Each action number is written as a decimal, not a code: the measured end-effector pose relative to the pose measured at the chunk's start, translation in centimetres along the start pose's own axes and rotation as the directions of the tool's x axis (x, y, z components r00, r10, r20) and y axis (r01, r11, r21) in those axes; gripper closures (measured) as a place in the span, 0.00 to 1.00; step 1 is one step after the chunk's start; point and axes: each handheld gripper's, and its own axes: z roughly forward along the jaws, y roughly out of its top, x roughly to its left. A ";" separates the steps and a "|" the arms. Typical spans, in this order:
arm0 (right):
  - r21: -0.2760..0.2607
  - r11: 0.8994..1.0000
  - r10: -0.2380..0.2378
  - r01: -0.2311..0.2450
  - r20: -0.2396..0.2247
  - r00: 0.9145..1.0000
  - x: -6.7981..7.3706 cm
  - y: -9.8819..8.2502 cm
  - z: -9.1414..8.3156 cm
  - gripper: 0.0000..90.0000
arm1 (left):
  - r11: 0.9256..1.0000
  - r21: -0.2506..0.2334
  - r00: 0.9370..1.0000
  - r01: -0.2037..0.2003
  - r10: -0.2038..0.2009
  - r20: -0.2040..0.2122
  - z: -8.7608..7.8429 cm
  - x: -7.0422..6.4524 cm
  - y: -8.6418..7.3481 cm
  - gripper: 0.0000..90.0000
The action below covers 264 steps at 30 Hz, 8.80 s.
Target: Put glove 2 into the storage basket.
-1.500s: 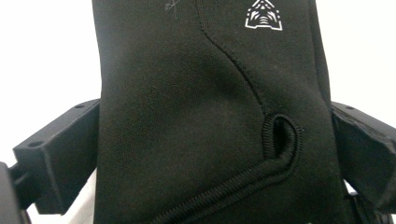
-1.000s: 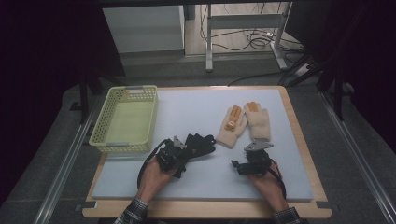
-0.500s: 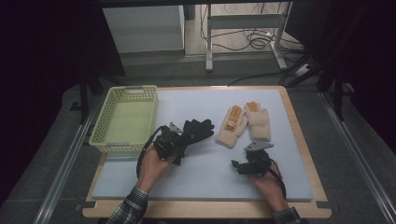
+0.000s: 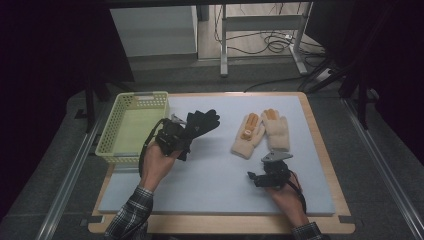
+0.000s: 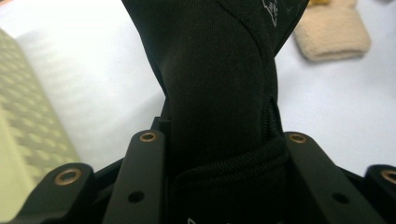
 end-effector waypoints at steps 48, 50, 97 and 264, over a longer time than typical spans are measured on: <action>-0.004 1.000 0.001 -0.001 0.002 1.000 0.0 0.0 0.0 0.23 | 0.954 -0.070 0.919 0.290 -0.298 -0.259 -4.3 16.7 -4.1 0.69; -0.004 1.000 0.000 0.000 0.002 1.000 0.0 0.0 0.0 0.23 | 0.950 -0.061 0.914 0.307 -0.312 -0.258 -3.6 17.3 -4.5 0.69; -0.003 1.000 -0.001 0.001 0.003 1.000 0.0 0.0 0.0 0.23 | 0.931 0.039 0.923 0.364 -0.354 -0.153 -1.4 20.3 -5.6 0.11; -0.087 0.976 0.212 -0.201 0.152 0.965 -12.0 4.6 0.6 0.65 | 0.989 -0.085 0.979 -0.124 0.136 0.150 4.2 -2.1 -12.1 0.02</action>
